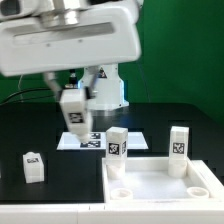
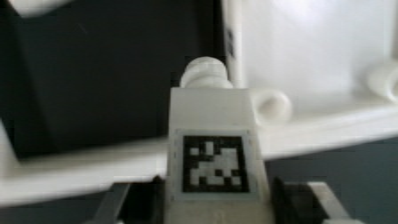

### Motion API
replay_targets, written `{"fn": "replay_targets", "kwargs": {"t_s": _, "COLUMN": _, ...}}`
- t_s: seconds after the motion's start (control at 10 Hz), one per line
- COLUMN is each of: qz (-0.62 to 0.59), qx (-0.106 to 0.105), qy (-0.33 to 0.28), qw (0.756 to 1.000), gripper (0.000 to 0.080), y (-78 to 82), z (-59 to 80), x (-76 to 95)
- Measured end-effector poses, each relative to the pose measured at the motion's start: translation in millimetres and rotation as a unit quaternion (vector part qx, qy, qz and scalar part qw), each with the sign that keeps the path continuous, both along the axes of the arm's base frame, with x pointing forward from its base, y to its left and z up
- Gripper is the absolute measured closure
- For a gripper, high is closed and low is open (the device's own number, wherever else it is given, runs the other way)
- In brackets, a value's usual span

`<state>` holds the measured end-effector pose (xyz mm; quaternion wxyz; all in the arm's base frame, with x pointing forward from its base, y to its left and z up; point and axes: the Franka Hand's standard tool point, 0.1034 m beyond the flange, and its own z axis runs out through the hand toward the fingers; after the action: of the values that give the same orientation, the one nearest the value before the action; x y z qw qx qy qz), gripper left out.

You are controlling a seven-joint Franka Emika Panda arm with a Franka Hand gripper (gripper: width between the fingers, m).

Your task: Assemble square table

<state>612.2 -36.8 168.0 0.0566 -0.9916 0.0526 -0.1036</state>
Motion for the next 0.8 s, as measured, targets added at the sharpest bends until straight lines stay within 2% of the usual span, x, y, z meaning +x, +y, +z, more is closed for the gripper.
{"fn": "replay_targets", "kwargs": {"t_s": 0.1, "qz": 0.001, "qx": -0.007, "qy": -0.046, "qw": 0.999, "gripper": 0.0515, "y": 27.1, "z": 4.2, "x": 13.6}}
{"fn": "replay_targets", "kwargs": {"t_s": 0.2, "qz": 0.014, "qx": -0.019, "qy": -0.095, "qw": 0.995, "gripper": 0.0515, "y": 51.8, "z": 3.2, "x": 19.0}}
{"fn": "replay_targets", "kwargs": {"t_s": 0.3, "qz": 0.015, "qx": -0.028, "qy": -0.115, "qw": 0.993, "gripper": 0.0515, "y": 57.9, "z": -4.6, "x": 8.8}}
{"fn": "replay_targets", "kwargs": {"t_s": 0.4, "qz": 0.016, "qx": -0.033, "qy": -0.123, "qw": 0.992, "gripper": 0.0515, "y": 54.3, "z": -7.2, "x": 5.6}}
{"fn": "replay_targets", "kwargs": {"t_s": 0.7, "qz": 0.017, "qx": -0.032, "qy": -0.122, "qw": 0.992, "gripper": 0.0515, "y": 57.1, "z": -8.3, "x": 5.9}}
{"fn": "replay_targets", "kwargs": {"t_s": 0.8, "qz": 0.023, "qx": -0.028, "qy": -0.123, "qw": 0.992, "gripper": 0.0515, "y": 78.0, "z": -13.0, "x": 5.8}}
